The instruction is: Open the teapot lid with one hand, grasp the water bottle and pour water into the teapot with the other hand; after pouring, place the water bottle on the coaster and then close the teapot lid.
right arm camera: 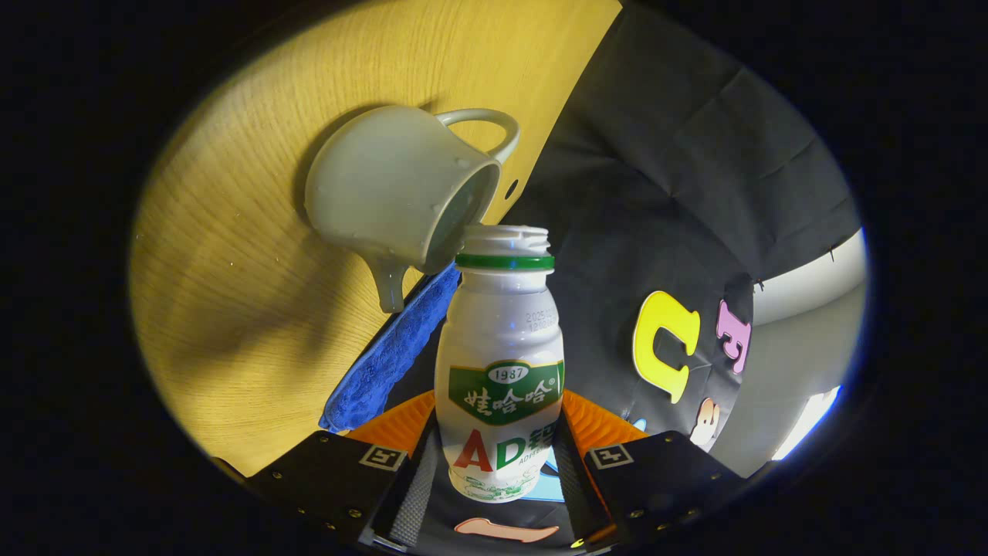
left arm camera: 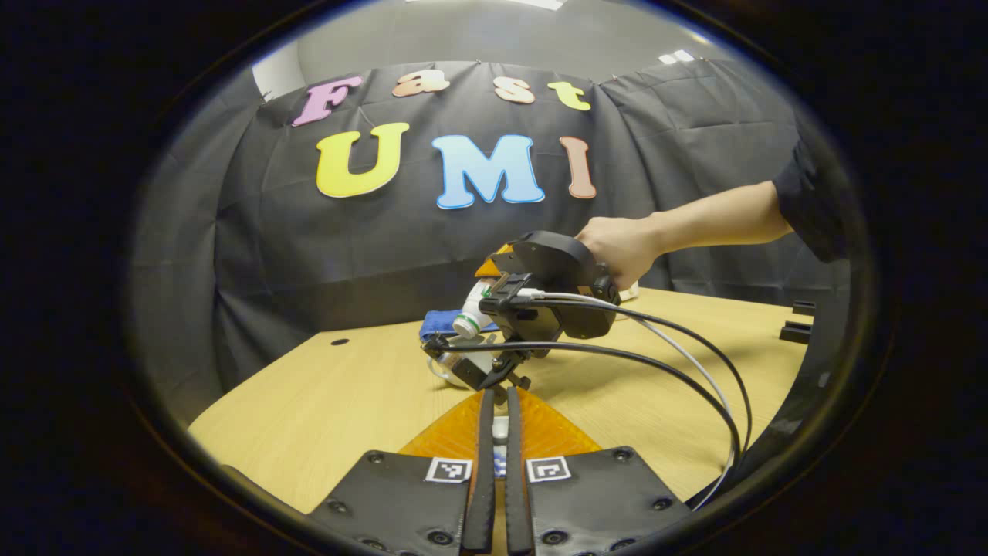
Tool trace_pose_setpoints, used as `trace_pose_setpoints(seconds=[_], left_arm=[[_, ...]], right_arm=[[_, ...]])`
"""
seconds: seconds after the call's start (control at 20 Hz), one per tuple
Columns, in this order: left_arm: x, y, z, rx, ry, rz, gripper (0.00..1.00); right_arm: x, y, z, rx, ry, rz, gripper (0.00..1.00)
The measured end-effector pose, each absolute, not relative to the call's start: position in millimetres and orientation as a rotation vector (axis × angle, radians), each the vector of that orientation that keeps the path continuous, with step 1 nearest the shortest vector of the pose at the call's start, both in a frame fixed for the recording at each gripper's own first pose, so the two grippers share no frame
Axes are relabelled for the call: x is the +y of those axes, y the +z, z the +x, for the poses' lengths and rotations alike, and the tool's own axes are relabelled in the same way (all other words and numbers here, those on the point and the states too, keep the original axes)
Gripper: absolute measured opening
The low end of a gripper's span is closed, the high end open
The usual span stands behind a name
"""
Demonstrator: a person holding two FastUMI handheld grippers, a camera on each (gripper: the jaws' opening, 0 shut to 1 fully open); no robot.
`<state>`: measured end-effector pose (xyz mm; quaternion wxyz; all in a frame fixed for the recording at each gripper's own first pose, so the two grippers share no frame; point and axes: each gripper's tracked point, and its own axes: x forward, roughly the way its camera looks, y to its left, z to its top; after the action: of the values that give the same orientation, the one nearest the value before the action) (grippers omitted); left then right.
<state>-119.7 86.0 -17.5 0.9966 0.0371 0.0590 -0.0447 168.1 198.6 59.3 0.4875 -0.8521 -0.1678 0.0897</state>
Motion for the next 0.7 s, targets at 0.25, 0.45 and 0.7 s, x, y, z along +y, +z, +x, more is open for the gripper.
trace_pose_setpoints(seconds=[0.25,0.45,0.7], left_arm=[[91.9,-15.5,-118.6,0.115,-0.074,0.040,0.16],[95.7,-10.1,-114.0,0.110,-0.067,0.039,0.16],[97.2,-7.0,-103.2,0.117,-0.064,0.039,0.16]], right_arm=[[182.0,43.3,171.4,-0.277,0.274,-1.784,0.71],[168.4,41.4,170.4,-0.193,0.285,-1.509,0.71],[150.8,39.2,162.2,-0.105,0.287,-1.205,0.71]])
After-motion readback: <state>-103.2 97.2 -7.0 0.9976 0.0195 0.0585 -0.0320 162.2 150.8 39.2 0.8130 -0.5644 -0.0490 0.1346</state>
